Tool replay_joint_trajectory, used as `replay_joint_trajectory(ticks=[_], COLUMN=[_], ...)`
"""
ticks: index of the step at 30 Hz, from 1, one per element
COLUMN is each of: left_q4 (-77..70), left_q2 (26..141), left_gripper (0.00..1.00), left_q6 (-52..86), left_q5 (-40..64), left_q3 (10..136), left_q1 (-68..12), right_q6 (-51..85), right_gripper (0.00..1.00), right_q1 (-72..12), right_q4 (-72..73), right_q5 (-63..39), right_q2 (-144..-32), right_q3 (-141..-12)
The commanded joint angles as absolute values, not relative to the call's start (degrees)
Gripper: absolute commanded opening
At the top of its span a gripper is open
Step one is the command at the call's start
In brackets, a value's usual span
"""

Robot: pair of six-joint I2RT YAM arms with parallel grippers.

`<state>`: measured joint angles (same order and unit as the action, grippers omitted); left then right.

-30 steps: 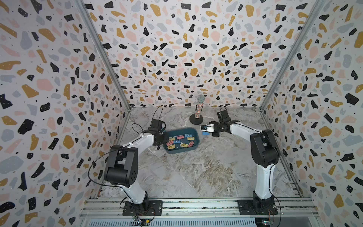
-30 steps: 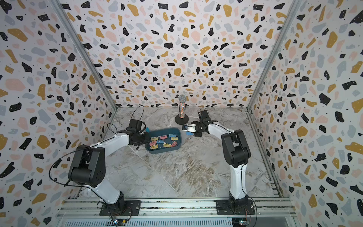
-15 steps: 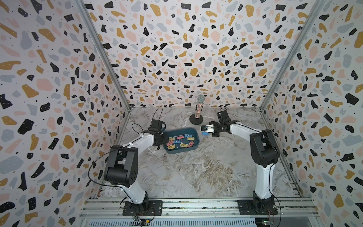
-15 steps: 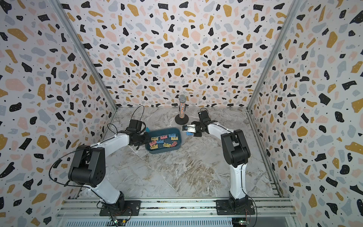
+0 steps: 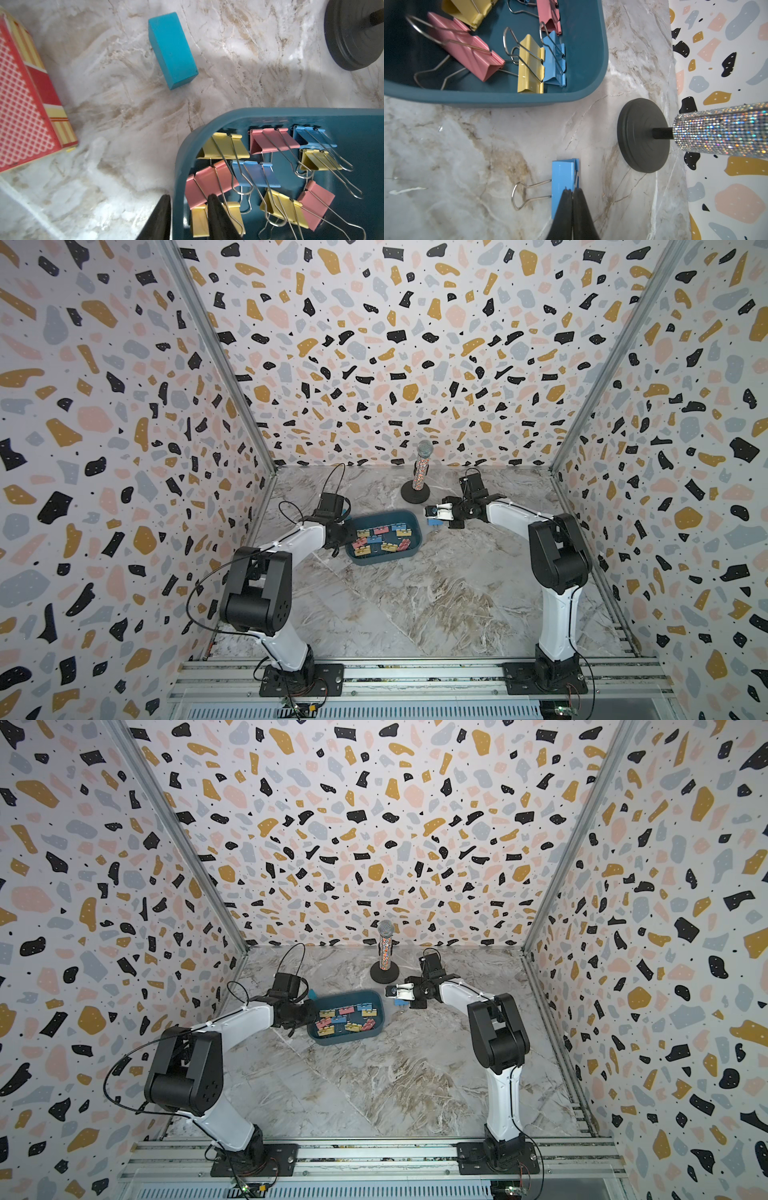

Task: Take out the binder clips from the storage box
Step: Place the binder clip at the center of the board, then pick up the binder clip from the storage box.

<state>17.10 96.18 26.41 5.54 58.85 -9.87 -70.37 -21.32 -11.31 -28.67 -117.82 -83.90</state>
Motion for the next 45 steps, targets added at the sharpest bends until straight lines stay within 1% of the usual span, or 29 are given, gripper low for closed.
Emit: replay_joint_trajectory(ticks=[1,10,12,16,21,28,35,37,38,42,45], left_q4=[17.5,17.4,17.4,17.4,17.4,17.5,17.9,17.9,18.0,17.9,17.9], left_q2=[94.7,94.4,94.3,94.5,94.9,95.3,95.5,95.5,95.5,96.0,96.2], left_gripper=[0.34,0.34,0.33,0.33,0.34,0.34,0.34,0.34,0.33,0.31,0.30], left_q6=[26.6,26.6,26.5,26.5,26.4,26.1,25.5,25.4,25.3,25.3,25.4], left_q5=[5.9,6.0,6.0,6.1,5.9,5.7,5.6,5.6,5.7,5.7,5.8], left_q3=[58.0,57.8,57.8,57.9,58.2,58.8,59.6,59.8,59.8,59.9,59.9], left_q1=[-9.7,-9.7,-9.7,-9.6,-9.7,-9.6,-9.4,-9.3,-9.2,-9.2,-9.2], right_q6=[-70.7,-70.3,-70.3,-69.6,-67.4,-65.0,-61.3,-60.2,-59.7,-58.7,-58.5], right_gripper=[0.06,0.14,0.18,0.36,0.45,0.48,0.49,0.52,0.55,0.56,0.53], right_q1=[-21.3,-21.6,-21.8,-22.1,-22.3,-22.3,-22.3,-22.4,-22.6,-25.4,-28.4], right_q4=[-10.9,-10.0,-10.0,-9.7,-7.9,-9.3,-10.7,-11.6,-12.1,-13.1,-15.5], right_q5=[-28.4,-27.6,-27.6,-27.3,-27.9,-27.5,-30.4,-32.8,-34.1,-36.0,-35.2], right_q2=[-117.9,-118.2,-118.2,-117.8,-115.7,-111.1,-103.9,-101.7,-100.5,-98.4,-99.4], right_q3=[-83.5,-82.3,-82.2,-81.9,-80.0,-78.8,-76.3,-76.1,-76.2,-76.9,-79.1])
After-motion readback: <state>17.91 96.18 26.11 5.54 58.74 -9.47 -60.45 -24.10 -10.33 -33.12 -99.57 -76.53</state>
